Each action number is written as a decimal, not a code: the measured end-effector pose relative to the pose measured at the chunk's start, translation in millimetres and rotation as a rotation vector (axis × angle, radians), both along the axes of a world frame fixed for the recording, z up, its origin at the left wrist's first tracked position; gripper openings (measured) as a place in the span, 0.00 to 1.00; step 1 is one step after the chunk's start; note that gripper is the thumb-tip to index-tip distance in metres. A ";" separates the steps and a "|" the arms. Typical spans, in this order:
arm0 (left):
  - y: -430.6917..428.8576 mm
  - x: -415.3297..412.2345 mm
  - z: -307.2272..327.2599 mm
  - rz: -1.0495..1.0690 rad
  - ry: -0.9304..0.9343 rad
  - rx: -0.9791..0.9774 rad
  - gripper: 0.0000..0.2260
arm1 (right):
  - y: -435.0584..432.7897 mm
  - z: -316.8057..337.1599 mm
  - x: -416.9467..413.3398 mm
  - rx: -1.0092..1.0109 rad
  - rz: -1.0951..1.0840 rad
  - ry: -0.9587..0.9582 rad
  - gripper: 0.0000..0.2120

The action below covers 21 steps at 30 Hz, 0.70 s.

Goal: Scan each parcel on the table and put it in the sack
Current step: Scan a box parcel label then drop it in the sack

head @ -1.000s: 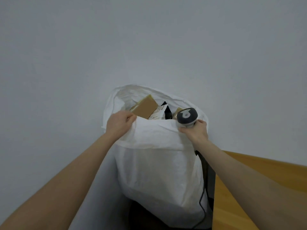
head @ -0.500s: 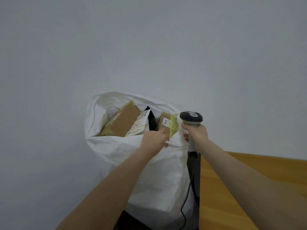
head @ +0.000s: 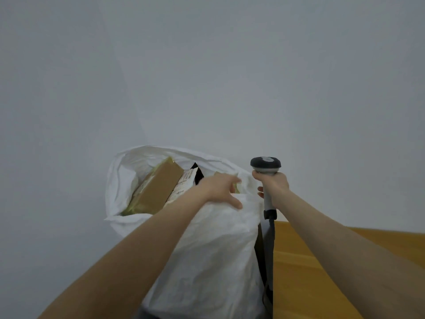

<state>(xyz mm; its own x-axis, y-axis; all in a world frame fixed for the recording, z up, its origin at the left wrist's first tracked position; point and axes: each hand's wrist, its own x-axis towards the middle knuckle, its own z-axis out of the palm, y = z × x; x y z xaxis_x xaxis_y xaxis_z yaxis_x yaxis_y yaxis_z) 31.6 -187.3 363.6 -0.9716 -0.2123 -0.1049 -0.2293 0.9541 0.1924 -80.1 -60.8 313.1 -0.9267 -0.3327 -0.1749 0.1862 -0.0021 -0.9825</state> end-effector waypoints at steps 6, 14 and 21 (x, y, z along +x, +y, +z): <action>-64.1 -18.7 45.0 0.070 -0.087 0.564 0.11 | -19.2 20.1 -40.2 0.123 -0.002 0.042 0.14; -175.3 -92.6 9.5 0.098 0.146 -0.216 0.24 | -90.2 19.6 -75.4 0.399 0.157 0.100 0.16; -236.1 -154.0 -19.5 0.130 -0.009 -0.539 0.20 | -131.1 -18.6 -94.4 0.636 0.115 0.140 0.09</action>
<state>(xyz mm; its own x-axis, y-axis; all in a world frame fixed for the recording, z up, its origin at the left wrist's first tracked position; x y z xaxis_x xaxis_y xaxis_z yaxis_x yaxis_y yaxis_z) -122.4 -423.5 344.2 -0.9334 -0.3563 0.0432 -0.3509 0.8807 -0.3180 -174.5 -191.9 294.5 -0.9196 -0.3028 -0.2504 0.0206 0.5992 -0.8003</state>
